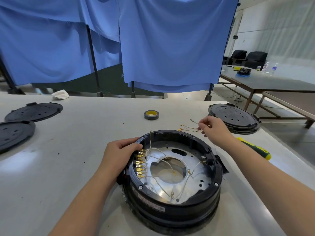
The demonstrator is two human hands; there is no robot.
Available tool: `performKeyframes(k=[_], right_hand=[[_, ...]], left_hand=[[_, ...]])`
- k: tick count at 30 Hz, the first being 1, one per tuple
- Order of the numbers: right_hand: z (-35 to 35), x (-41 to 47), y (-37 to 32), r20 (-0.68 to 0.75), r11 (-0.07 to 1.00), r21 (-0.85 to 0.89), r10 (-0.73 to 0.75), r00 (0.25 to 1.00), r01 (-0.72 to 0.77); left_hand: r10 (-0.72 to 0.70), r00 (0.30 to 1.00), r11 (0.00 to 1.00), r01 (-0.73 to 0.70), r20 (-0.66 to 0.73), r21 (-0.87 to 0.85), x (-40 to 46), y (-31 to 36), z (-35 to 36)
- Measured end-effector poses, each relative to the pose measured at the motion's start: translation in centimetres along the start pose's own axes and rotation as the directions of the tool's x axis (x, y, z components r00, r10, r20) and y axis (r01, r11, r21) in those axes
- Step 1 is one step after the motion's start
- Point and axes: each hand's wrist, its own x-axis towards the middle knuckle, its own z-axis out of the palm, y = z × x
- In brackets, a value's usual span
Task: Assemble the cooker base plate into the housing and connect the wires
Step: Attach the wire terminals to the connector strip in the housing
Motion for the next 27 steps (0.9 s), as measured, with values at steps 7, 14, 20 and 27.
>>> performKeyframes(k=[7,14,20,27], right_hand=[[-1.6,-3.8,-4.7,-0.083,0.974,0.113,-0.185,0.979,0.194],[1.3,-9.1,-7.7,0.056,0.912,0.011,-0.41,0.91,0.41],[1.9,-10.0,-7.8,0.152,0.858,-0.042,-0.5,0.852,0.511],[1.3,-11.2,-8.3,0.296,0.89,0.106,-0.454,0.84,0.444]], left_hand=[[-0.016,1.0,1.0,0.016,0.013,-0.016,-0.3,0.1,0.1],[0.07,0.993,0.994,-0.078,0.093,0.081,-0.7,0.1,0.8],[0.351,0.921,0.905,-0.38,0.172,0.19,-1.7,1.0,0.7],[0.306,0.949,0.942,-0.313,0.072,0.125,-1.8,1.2,0.7]])
